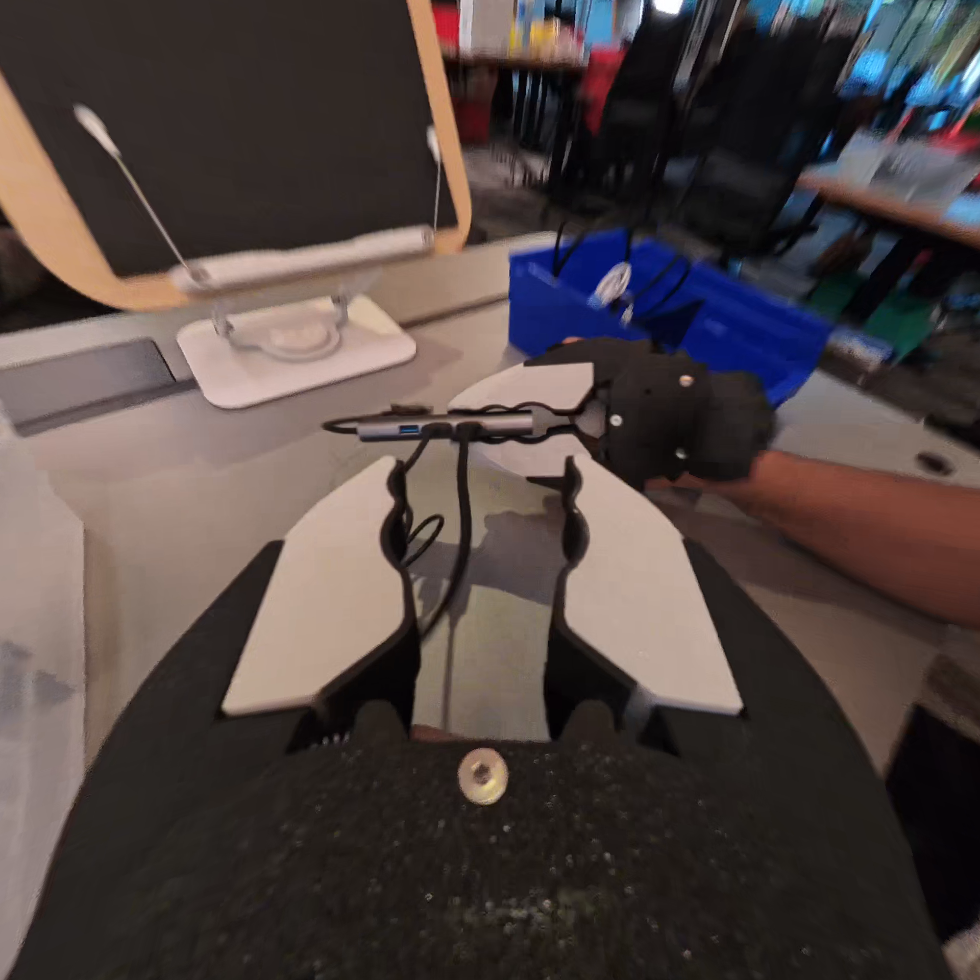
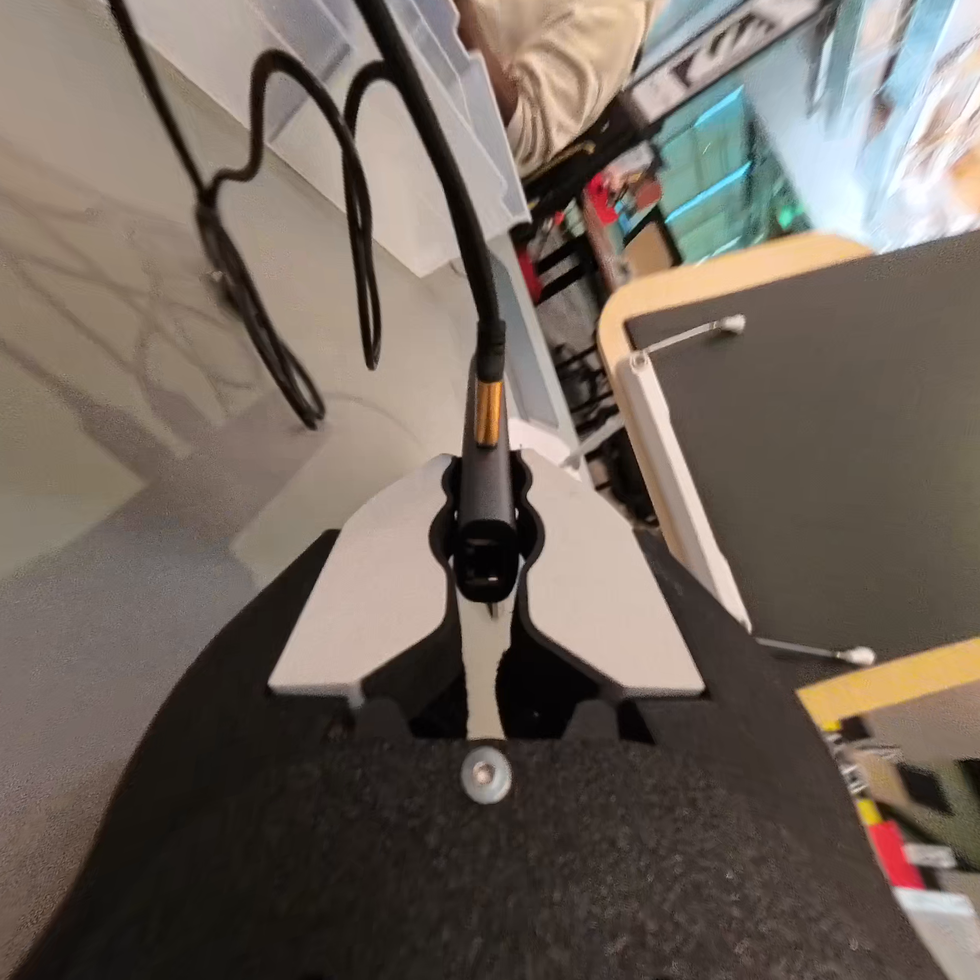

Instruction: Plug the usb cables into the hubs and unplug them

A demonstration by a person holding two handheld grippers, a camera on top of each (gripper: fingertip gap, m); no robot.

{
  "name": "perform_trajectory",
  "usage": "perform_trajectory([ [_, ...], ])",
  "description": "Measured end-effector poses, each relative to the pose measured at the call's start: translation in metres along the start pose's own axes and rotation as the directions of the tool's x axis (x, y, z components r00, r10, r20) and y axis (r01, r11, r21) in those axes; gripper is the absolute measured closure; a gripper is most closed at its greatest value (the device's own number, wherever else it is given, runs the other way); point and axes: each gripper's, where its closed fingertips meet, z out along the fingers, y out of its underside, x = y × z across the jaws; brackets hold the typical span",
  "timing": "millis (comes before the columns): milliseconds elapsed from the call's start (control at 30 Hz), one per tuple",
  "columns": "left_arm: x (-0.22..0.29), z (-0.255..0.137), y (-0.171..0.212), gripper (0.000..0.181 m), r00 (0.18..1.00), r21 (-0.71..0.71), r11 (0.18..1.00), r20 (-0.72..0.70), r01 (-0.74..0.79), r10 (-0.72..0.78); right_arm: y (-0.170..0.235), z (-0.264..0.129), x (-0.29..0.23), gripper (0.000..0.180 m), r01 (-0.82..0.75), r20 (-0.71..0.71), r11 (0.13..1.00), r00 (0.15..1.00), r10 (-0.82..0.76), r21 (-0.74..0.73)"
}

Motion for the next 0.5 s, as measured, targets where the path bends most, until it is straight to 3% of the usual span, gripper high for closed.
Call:
perform_trajectory([
  [67, 0.004, -0.041, -0.017, 0.129, 1.0, 0.128, 0.992, 0.009, 0.024, -0.026, -0.001, -0.016, 0.026, 0.162, -0.088, 0.039, 0.995, 0.995, 0.091, -0.056],
  [133, 0.002, -0.068, -0.004, 0.137, 0.998, 0.17, 0.984, 0.023, 0.047, -0.051, -0.014, -0.038, 0.06, 0.162, -0.131, 0.075, 0.99, 0.988, 0.134, -0.053],
  [300, -0.014, -0.075, 0.104, 0.141, 0.971, -0.004, 0.971, 0.021, 0.24, -0.24, -0.033, -0.107, 0.178, 0.162, -0.256, 0.118, 0.964, 0.958, 0.263, -0.075],
  [400, -0.008, -0.072, 0.111, 0.142, 0.926, -0.066, 0.93, -0.089, 0.362, -0.367, -0.016, -0.147, 0.249, 0.162, -0.281, 0.092, 0.945, 0.95, 0.299, -0.17],
  [500, -0.015, -0.068, 0.12, 0.143, 0.959, -0.108, 0.956, -0.046, 0.273, -0.279, 0.036, -0.179, 0.302, 0.162, -0.198, 0.047, 0.889, 0.97, 0.238, -0.412],
])
